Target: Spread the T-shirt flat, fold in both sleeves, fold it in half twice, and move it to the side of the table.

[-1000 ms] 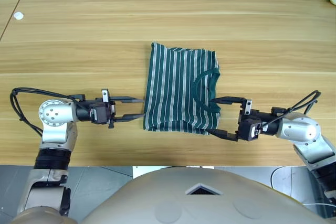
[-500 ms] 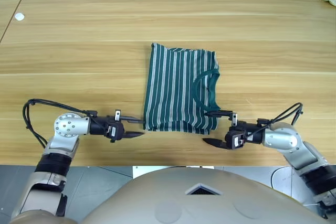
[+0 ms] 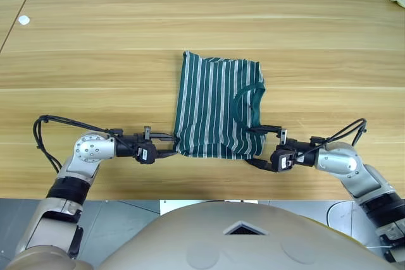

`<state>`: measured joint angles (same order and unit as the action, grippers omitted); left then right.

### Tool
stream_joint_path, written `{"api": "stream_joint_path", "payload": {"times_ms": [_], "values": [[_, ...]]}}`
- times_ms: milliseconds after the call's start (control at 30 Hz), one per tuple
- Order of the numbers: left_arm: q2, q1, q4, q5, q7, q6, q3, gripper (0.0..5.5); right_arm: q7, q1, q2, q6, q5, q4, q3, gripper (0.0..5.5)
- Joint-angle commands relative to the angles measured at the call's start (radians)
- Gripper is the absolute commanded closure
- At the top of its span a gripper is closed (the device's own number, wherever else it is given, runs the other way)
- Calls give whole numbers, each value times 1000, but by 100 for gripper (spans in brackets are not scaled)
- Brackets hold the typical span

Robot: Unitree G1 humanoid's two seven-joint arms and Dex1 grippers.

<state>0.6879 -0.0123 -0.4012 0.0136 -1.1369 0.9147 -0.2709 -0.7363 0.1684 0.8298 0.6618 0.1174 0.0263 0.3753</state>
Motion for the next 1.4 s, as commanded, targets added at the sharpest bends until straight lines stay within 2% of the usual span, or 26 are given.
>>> {"api": "stream_joint_path", "payload": {"times_ms": [33,400,800,1133,1400], "values": [[23,4,-22,58,19,-11,-41,370,-20,20,19,-69,124,89,30,135],[70,-17,14,-12,26,9,-98,370,-16,29,19,-43,107,71,37,334],[79,0,-13,9,86,36,-97,541,-7,28,7,-41,111,65,37,535],[90,-6,5,-38,70,45,-112,545,-8,20,7,-43,97,61,26,539],[139,-60,137,-221,29,36,-97,545,3,88,56,-3,27,-47,-49,539]]}}
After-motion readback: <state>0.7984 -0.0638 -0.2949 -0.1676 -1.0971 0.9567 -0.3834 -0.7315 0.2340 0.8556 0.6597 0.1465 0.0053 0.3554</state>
